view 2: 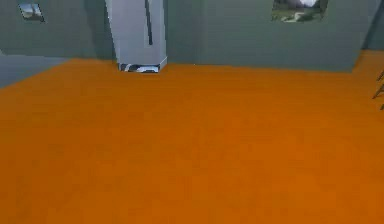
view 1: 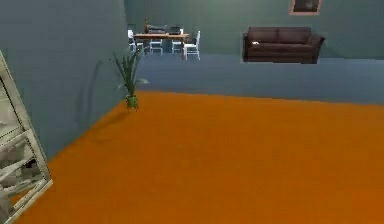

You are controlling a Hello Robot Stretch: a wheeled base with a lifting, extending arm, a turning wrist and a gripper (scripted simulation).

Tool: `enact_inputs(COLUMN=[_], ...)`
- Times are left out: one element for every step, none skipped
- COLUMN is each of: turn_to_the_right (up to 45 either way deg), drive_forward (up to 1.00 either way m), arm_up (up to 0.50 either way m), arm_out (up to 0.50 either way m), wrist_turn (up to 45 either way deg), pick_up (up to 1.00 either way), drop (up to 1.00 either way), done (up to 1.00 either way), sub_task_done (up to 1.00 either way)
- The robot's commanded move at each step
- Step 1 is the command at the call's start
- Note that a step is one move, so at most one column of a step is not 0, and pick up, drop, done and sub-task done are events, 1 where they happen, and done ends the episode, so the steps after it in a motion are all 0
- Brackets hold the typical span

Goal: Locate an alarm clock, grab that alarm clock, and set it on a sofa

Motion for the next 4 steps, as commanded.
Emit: enact_inputs(turn_to_the_right=[0.0,0.0,0.0,-18.0], drive_forward=[1.0,1.0,1.0,0.0], arm_up=[0.0,0.0,0.0,0.0], arm_out=[0.0,0.0,0.0,0.0], wrist_turn=[0.0,0.0,0.0,0.0], pick_up=[0.0,0.0,0.0,0.0], drop=[0.0,0.0,0.0,0.0], done=[0.0,0.0,0.0,0.0], sub_task_done=[0.0,0.0,0.0,0.0])
